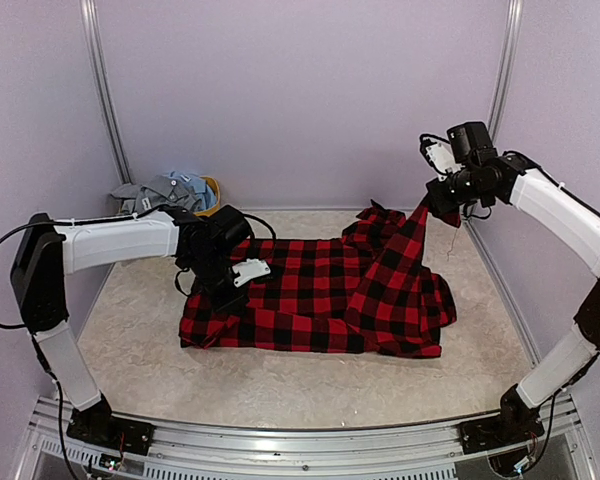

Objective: Fold and stack the long sleeve shirts
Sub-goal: Fold the flattened shirt at the center of the board.

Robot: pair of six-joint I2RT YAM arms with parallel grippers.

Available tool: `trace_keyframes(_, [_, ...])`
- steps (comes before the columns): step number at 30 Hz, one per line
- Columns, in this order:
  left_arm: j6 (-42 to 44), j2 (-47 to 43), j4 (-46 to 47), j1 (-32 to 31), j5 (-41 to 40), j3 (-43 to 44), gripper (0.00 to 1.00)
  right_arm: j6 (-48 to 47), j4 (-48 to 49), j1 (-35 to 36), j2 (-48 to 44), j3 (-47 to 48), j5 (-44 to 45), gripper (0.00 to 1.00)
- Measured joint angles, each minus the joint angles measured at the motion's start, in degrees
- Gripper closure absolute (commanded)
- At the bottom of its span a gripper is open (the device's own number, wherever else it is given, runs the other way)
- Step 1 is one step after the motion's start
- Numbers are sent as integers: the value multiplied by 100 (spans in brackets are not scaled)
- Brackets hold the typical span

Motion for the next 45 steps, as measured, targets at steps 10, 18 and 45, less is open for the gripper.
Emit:
trace_keyframes(10, [129,236,-83,267,175,229,99,-291,245,-2,413,385,122,100])
trace_keyframes(18, [118,557,-76,382,120,229,97,-503,426,0,778,411,122,100])
trace_keyframes(45, [-140,444,345,754,-590,232,84,-1036,1021,203,1467,1147,455,100])
